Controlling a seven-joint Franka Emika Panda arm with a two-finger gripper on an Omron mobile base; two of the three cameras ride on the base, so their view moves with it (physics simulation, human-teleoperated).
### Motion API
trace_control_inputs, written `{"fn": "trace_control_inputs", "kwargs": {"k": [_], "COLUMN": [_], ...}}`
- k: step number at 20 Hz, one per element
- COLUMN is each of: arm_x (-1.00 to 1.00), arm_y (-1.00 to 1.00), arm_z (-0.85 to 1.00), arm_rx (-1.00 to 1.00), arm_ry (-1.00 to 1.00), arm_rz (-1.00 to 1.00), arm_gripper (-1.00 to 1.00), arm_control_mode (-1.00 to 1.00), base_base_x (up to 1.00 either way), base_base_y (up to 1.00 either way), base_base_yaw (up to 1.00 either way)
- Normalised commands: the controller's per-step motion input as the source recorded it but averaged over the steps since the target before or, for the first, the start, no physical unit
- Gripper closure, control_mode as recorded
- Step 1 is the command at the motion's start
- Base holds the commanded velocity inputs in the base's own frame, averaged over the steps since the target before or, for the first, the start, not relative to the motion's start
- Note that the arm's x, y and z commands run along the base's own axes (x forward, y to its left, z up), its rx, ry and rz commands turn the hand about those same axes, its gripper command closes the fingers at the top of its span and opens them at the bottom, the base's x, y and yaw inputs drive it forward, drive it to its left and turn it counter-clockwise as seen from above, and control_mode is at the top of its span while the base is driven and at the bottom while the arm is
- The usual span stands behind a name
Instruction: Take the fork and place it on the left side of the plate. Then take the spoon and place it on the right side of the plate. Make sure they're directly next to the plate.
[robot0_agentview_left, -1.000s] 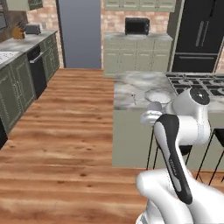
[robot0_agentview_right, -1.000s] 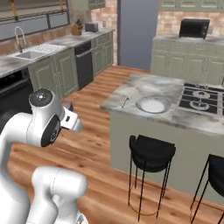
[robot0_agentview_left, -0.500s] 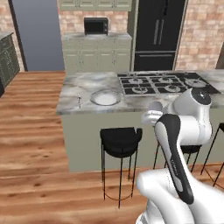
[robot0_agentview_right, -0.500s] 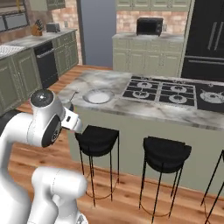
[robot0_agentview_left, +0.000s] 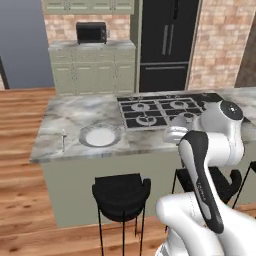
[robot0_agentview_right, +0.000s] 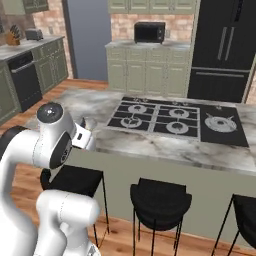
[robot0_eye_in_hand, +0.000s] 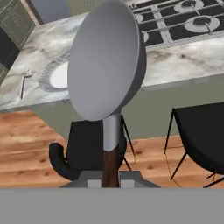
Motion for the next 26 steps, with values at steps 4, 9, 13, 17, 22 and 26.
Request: {"fn": "trace_control_inputs", "kwargs": {"k": [4,9,13,17,22,26], "arm_x": [0.00,0.80,1.00,1.00,0.81,0.59], "arm_y": [0.00,-0.27,-0.17,0.08,0.27,0.34], "arm_z": [0.00,-0.05,-0.10,-0.22,-0.32,-0.50], "arm_rx": [0.00,0.02,0.02,0.00,0.00,-0.01], "arm_ry": [0.00,0.20,0.33,0.27,0.17,0.12], "arm_rz": [0.00,0.00,0.00,0.00,-0.01,0.00], "arm_gripper": [1.00,1.00,1.00,1.00,1.00,1.00], "arm_control_mode": [1.00,-1.00,-1.00,-1.00,-1.00,-1.00], "base_base_x": [0.99,0.20,0.00,0.00,0.00,0.00], "base_base_y": [-0.24,-0.05,0.00,0.00,0.00,0.00], "base_base_yaw": [-0.04,0.00,0.00,0.00,0.00,0.00]}}
